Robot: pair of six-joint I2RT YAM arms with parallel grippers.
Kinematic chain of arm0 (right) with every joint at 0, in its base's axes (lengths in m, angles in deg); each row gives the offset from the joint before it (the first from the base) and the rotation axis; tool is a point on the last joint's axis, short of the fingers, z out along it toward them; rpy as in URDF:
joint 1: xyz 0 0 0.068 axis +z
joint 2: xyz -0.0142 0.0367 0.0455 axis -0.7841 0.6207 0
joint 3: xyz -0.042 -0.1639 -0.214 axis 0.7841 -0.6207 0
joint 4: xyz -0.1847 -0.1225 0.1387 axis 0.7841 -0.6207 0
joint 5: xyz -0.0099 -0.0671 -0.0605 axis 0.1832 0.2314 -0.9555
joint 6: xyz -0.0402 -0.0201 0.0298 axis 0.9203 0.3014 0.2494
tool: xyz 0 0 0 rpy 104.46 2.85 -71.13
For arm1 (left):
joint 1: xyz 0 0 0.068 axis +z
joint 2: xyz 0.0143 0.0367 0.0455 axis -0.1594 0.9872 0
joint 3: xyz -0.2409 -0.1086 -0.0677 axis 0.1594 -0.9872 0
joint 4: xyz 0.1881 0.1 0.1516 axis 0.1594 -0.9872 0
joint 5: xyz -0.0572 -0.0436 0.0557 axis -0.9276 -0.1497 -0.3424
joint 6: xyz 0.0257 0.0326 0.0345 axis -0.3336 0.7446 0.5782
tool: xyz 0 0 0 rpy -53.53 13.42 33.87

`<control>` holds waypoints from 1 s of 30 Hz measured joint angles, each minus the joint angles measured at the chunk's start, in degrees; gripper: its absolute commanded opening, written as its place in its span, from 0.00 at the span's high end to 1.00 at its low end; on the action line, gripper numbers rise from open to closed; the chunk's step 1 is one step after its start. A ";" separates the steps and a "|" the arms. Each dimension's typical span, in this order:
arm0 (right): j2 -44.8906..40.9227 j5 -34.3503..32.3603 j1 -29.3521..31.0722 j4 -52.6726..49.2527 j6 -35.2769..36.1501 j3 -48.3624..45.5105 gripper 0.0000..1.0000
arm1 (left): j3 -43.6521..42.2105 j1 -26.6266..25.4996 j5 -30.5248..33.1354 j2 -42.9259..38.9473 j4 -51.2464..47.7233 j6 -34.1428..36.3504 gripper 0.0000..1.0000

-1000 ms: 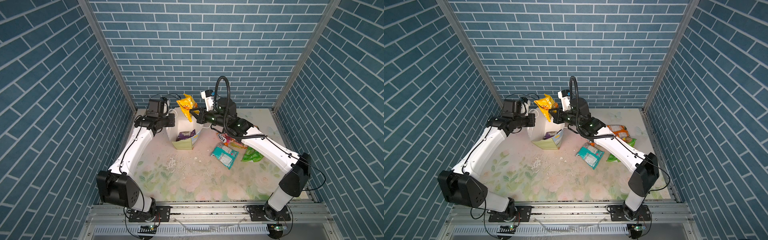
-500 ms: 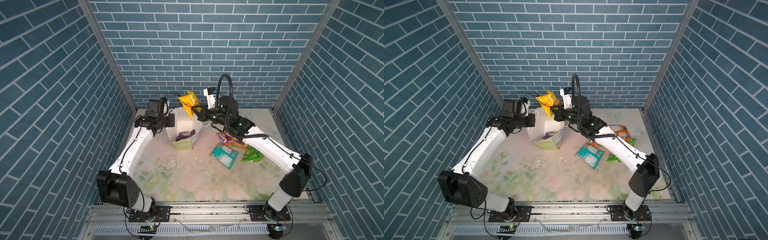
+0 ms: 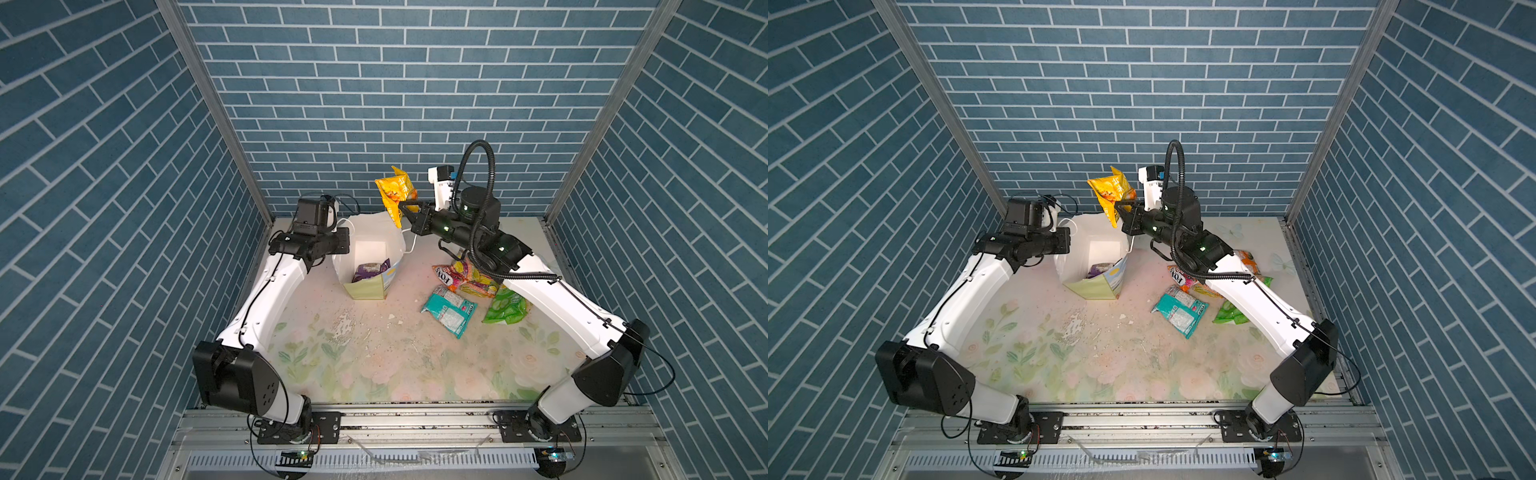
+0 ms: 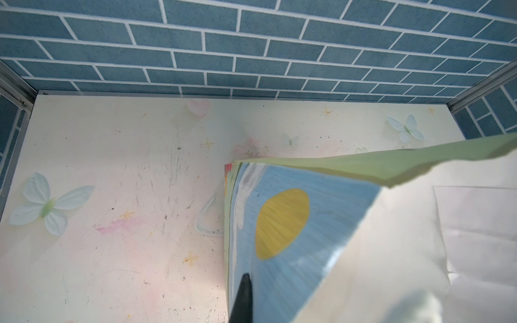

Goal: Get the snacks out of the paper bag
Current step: 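Carry the yellow chip packet away from the bag toward the snack pile, then lower the yellow chip packet onto the snack pile and open the right gripper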

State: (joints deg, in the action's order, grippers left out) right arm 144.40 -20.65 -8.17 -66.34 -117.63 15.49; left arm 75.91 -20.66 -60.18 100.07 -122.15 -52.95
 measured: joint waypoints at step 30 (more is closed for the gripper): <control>-28.28 -17.25 -7.02 -14.40 0.63 -19.63 1.00 | 0.00 0.39 -0.02 0.42 0.13 0.00 1.00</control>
State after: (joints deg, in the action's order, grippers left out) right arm 116.12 -37.89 -15.19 -80.74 -117.00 -4.14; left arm 75.91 -20.26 -60.20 100.49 -122.02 -52.95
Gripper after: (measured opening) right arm 0.047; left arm 0.049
